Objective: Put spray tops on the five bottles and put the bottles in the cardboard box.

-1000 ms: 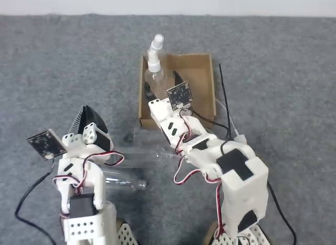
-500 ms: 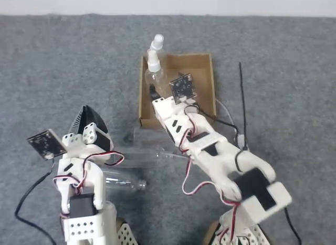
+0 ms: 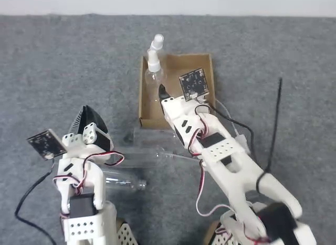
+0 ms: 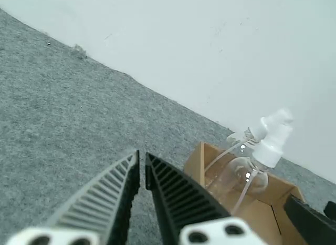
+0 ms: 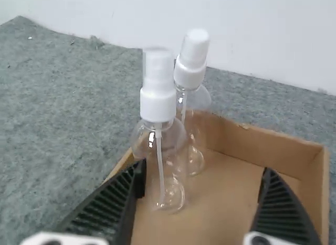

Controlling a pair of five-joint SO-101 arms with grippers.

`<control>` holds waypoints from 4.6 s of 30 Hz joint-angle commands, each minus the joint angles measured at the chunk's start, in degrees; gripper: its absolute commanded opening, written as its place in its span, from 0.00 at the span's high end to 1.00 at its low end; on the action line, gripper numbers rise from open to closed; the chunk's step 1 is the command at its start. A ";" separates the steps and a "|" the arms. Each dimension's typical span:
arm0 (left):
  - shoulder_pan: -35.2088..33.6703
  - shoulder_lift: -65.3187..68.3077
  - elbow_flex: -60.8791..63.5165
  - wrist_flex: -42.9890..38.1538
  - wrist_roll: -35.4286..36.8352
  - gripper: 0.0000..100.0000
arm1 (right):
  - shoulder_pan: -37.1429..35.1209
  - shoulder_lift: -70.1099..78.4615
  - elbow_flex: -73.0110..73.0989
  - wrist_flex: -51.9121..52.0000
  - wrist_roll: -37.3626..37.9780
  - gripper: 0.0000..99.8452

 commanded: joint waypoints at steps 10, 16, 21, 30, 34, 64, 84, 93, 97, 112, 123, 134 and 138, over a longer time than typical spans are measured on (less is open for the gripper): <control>-0.26 -0.88 -0.75 0.26 -0.53 0.99 | 0.40 -15.78 -0.88 15.08 -0.79 0.71; -0.26 -0.88 -0.75 0.26 -0.53 0.99 | 0.31 -19.03 -1.85 19.56 -4.40 0.71; -0.26 -0.97 -0.75 0.18 -0.53 0.99 | 0.31 -20.26 -7.91 31.16 -8.18 0.71; -3.87 -1.05 -0.75 -1.58 -0.53 0.99 | -4.09 -19.74 -19.87 50.33 -16.88 0.71; -5.10 -1.05 -0.75 -1.76 -0.53 0.99 | -7.87 -19.74 -20.48 52.09 -18.99 0.71; -5.27 -1.05 -0.75 -1.76 -0.53 0.98 | -19.21 -18.24 -26.99 62.11 -33.41 0.71; -5.19 -1.05 -0.75 -1.67 -0.53 0.98 | -18.95 4.44 -35.69 62.46 -39.56 0.71; -5.27 -1.05 -0.75 -1.58 -0.53 0.98 | -18.77 6.11 -37.80 68.35 -39.56 0.71; -5.19 -1.05 -0.75 -1.58 -0.53 0.98 | -17.45 6.11 -36.92 71.78 -42.81 0.71; -5.19 -1.05 -0.75 -1.58 -0.53 0.98 | -16.40 6.11 -30.68 67.03 -50.20 0.71; -5.19 -1.05 -0.75 -1.58 -0.53 0.98 | -11.74 10.59 -27.34 57.19 -54.42 0.71; -5.19 -1.05 -0.75 -1.49 -0.53 0.98 | -11.65 10.95 -26.81 55.52 -54.59 0.71; -5.19 -1.05 -0.75 -1.49 -0.53 0.98 | -10.77 13.32 -27.16 55.34 -54.68 0.71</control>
